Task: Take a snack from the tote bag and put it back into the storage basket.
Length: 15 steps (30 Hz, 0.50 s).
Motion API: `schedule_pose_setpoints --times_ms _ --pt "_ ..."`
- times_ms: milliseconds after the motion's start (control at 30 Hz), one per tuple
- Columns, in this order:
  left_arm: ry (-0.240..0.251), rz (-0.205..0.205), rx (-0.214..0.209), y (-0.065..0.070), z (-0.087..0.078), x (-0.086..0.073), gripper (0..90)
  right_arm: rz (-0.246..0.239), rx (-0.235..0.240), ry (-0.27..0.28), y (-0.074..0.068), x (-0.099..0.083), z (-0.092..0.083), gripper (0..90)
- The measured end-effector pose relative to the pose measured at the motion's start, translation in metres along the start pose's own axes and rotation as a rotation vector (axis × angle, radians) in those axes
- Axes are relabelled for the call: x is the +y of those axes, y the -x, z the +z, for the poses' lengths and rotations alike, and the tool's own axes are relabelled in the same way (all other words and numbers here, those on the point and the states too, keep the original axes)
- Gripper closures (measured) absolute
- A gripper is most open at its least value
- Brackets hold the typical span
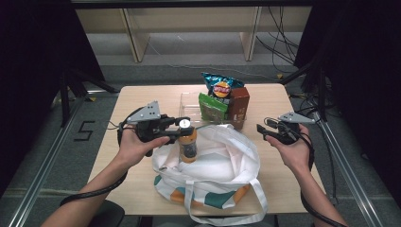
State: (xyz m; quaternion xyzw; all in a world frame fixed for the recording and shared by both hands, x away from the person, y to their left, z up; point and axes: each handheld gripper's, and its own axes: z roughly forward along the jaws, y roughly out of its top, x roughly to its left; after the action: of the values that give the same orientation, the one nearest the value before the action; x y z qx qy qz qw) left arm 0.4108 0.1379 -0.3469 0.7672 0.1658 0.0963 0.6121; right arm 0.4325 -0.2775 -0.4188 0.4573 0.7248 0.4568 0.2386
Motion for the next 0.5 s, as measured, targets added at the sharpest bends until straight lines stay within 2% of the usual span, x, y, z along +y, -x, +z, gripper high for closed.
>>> schedule_pose_setpoints --times_ms 200,333,400,467,500 --pt "0.015 0.006 0.012 -0.003 -0.002 0.007 58.7 0.001 0.010 0.005 0.000 0.000 0.001 49.6" --pt "0.025 0.008 0.023 -0.005 -0.004 0.012 58.7 0.000 -0.001 0.000 0.000 0.000 0.000 49.6" --pt "0.033 0.008 0.027 -0.006 -0.005 0.014 58.7 0.007 0.000 -0.002 0.000 0.000 0.000 49.6" --pt "0.037 0.007 0.031 -0.006 -0.006 0.016 58.7 0.036 -0.005 -0.013 -0.003 0.000 -0.001 49.6" --pt "0.039 0.006 0.032 -0.007 -0.006 0.017 58.7 0.029 -0.006 -0.010 -0.002 0.000 -0.001 49.6"
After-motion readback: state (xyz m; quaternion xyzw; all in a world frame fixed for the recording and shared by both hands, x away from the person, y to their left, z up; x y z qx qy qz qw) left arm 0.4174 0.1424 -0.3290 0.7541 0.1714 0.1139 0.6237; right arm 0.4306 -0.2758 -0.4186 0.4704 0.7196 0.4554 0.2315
